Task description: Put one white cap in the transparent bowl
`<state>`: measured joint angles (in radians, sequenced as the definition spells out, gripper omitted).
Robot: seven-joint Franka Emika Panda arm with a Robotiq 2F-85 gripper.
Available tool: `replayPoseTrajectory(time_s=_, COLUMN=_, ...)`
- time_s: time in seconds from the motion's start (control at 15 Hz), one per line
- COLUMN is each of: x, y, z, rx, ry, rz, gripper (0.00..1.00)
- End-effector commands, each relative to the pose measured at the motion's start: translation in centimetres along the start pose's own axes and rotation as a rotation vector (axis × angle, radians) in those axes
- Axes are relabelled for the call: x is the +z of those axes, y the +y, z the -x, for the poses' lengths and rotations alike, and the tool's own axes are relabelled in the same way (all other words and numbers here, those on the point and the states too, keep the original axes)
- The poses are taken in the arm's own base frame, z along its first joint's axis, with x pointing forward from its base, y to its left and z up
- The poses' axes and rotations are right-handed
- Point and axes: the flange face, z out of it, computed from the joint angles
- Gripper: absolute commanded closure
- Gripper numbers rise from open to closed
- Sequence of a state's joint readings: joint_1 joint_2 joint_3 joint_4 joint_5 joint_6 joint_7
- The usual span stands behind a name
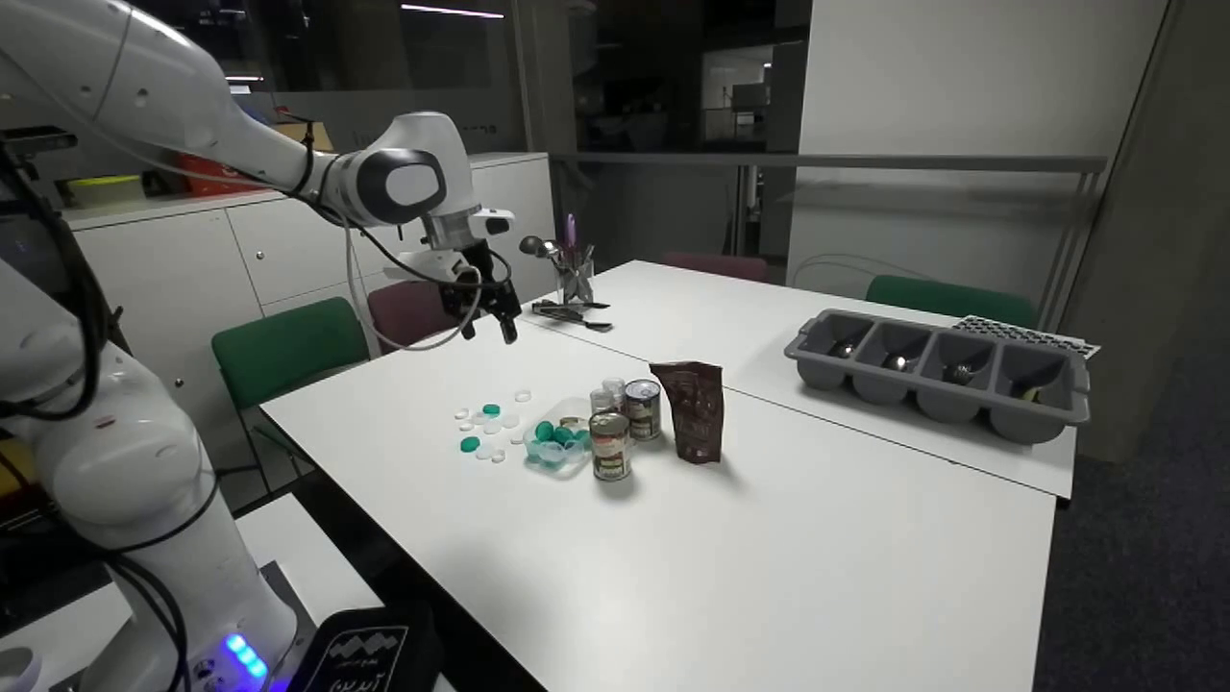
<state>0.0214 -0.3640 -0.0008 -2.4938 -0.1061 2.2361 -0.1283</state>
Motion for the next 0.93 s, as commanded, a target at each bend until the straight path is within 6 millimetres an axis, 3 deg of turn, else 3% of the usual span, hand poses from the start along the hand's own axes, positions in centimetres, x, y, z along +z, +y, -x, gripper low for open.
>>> replayPoseTrajectory(time_s=0.0, x=1.0, y=-1.5, z=-5.1, rx=-0.104, ry=-0.074, rz=0.037, gripper=0.00)
replayPoseTrajectory(time_s=0.2, x=1.1, y=-2.6, z=-7.7, rx=-0.207, ry=-0.081, rz=0.077, gripper=0.00)
replayPoseTrajectory(time_s=0.27, x=0.5, y=-2.7, z=-7.8, rx=-0.261, ry=-0.067, rz=0.080, gripper=0.00)
replayPoseTrajectory(time_s=0.33, x=1.6, y=-2.8, z=-6.7, rx=-0.179, ry=-0.062, rz=0.060, gripper=0.00)
replayPoseTrajectory(time_s=0.8, x=1.3, y=-3.0, z=-7.7, rx=-0.230, ry=-0.055, rz=0.062, gripper=0.00)
replayPoseTrajectory(time_s=0.87, x=2.1, y=-3.4, z=-8.5, rx=-0.250, ry=-0.076, rz=0.079, gripper=0.00)
